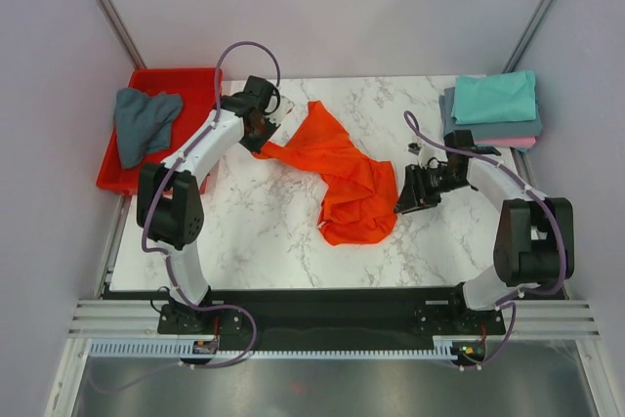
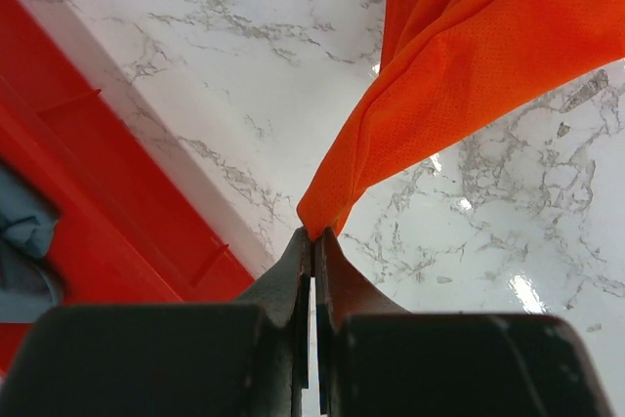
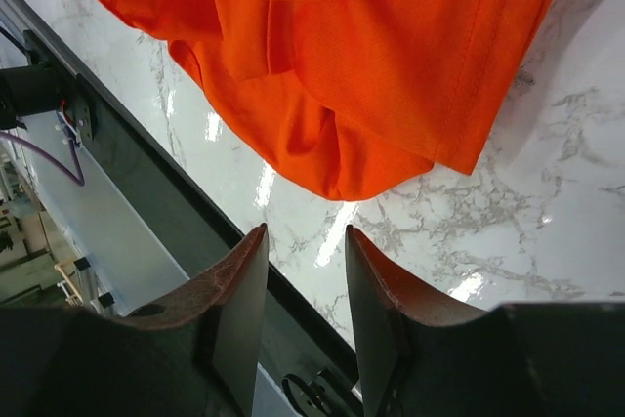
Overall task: Fold and stack the t-shirts
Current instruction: Flatten the tshirt out
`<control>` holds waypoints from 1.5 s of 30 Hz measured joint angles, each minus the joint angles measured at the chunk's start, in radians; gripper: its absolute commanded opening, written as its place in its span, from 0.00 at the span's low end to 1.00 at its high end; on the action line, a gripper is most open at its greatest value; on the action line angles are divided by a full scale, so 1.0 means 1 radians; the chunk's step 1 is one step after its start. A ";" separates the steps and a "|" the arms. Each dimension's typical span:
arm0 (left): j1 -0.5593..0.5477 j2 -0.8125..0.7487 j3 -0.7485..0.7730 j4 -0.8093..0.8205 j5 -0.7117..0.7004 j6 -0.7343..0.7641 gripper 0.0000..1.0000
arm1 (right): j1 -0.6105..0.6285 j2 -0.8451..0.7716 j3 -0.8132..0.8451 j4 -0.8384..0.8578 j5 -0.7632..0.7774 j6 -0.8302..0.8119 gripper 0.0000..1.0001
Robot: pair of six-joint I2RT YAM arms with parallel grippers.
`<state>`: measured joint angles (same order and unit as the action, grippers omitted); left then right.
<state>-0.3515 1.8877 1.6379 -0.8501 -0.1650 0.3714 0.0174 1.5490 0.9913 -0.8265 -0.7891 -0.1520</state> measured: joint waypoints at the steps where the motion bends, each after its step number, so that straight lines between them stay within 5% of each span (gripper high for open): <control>1: -0.002 0.000 0.000 -0.005 0.009 -0.001 0.02 | -0.001 0.011 0.001 0.017 0.000 0.005 0.45; 23: -0.021 0.000 0.001 -0.016 0.018 -0.008 0.02 | -0.087 0.268 0.012 0.183 0.051 0.109 0.42; 39: -0.028 0.000 0.001 -0.016 0.009 -0.008 0.02 | -0.097 0.315 0.031 0.214 -0.023 0.119 0.01; 45: -0.032 0.000 0.001 -0.016 0.009 -0.008 0.02 | -0.111 0.283 0.031 0.213 -0.024 0.121 0.00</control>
<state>-0.3840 1.8877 1.6390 -0.8665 -0.1562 0.3637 -0.0933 1.8317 1.0218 -0.6132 -0.8135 -0.0315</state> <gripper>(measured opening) 0.033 0.010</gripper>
